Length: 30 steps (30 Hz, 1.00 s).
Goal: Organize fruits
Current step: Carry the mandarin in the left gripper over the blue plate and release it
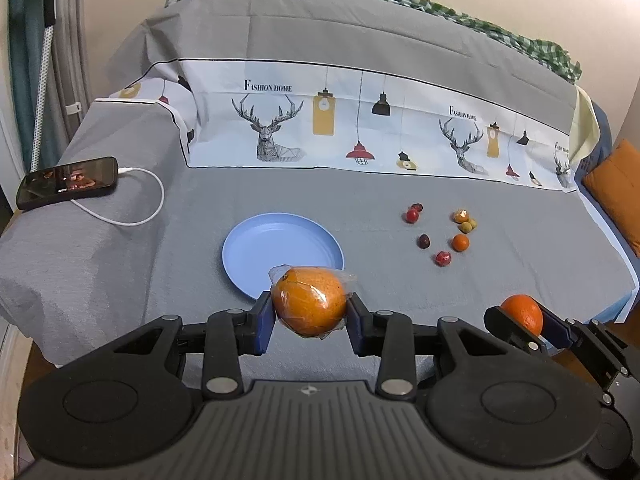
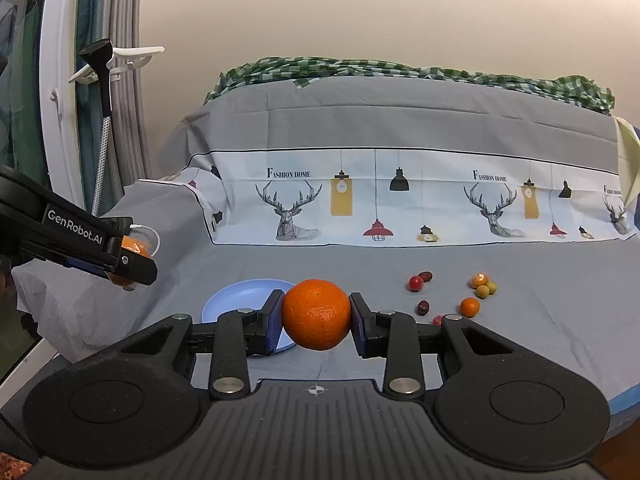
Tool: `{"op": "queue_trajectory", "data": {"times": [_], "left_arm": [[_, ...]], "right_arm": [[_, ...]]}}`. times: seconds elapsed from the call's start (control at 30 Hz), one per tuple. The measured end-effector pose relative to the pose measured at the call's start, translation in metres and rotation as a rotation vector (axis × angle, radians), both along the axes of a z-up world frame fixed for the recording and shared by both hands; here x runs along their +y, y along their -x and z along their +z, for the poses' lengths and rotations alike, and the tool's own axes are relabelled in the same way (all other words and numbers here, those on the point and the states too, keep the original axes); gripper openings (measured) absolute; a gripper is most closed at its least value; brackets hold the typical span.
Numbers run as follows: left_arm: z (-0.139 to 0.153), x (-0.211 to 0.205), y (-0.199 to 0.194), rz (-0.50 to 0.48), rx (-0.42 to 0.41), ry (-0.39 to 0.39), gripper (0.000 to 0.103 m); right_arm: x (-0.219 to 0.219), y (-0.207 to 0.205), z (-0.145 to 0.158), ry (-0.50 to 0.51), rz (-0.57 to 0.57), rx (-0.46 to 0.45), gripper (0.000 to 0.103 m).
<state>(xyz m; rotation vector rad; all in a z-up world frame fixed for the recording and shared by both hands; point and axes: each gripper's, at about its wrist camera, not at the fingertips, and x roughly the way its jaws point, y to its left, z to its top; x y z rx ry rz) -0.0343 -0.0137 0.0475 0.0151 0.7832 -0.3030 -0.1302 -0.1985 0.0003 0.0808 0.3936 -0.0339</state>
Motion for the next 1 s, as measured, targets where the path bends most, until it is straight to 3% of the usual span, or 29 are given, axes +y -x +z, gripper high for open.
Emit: {"op": "queue_trajectory", "data": {"times": [0.53, 0.73, 1.0], "left_arm": [[-0.014, 0.03, -0.032, 0.066, 0.036, 0.028, 0.041], [-0.032, 0.037, -0.072, 0.084, 0.077, 0.026, 0.041], [-0.067, 0.022, -0.15, 0.072, 0.125, -0.023, 0.041]], "right_arm": [[0.005, -0.03, -0.008, 0.017, 0.063, 0.066, 0.036], [0.02, -0.07, -0.026, 0.01, 0.113, 0.133, 0.036], [0.029, -0.155, -0.062, 0.021, 0.125, 0.261, 0.036]]}}
